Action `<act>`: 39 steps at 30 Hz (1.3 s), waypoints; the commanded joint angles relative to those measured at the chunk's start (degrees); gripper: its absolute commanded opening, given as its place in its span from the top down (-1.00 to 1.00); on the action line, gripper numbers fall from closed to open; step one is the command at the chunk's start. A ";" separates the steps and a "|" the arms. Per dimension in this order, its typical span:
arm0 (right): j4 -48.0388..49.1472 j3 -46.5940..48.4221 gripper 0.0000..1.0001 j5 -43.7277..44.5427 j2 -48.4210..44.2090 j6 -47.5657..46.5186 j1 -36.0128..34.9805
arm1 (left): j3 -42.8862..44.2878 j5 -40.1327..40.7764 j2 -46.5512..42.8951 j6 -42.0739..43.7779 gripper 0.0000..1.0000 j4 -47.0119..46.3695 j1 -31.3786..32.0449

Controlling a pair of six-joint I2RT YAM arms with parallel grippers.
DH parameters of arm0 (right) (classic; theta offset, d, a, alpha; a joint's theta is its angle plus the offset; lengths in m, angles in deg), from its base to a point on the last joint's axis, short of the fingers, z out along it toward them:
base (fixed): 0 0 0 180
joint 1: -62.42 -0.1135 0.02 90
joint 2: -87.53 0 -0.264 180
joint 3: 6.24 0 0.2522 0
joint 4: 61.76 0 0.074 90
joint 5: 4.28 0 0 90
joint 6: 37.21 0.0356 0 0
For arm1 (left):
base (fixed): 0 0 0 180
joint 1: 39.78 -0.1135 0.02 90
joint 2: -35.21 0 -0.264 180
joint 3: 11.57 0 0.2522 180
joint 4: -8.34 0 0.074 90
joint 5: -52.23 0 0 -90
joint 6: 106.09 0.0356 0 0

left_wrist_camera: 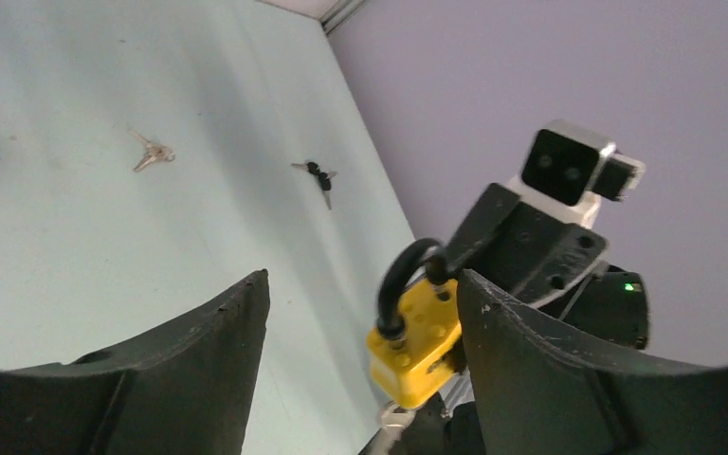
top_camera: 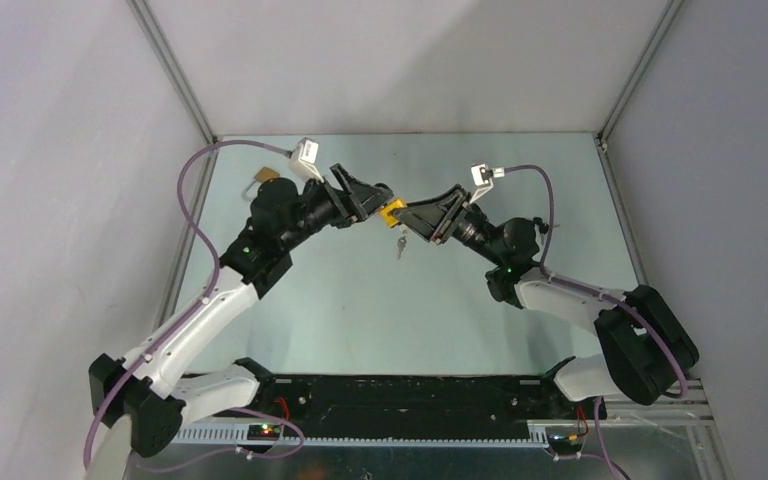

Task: Unlock with the key

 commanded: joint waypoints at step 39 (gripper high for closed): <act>-36.57 3.31 1.00 17.76 -14.29 -55.67 -13.74 | 15.15 16.05 10.12 -0.17 -0.23 36.11 -2.09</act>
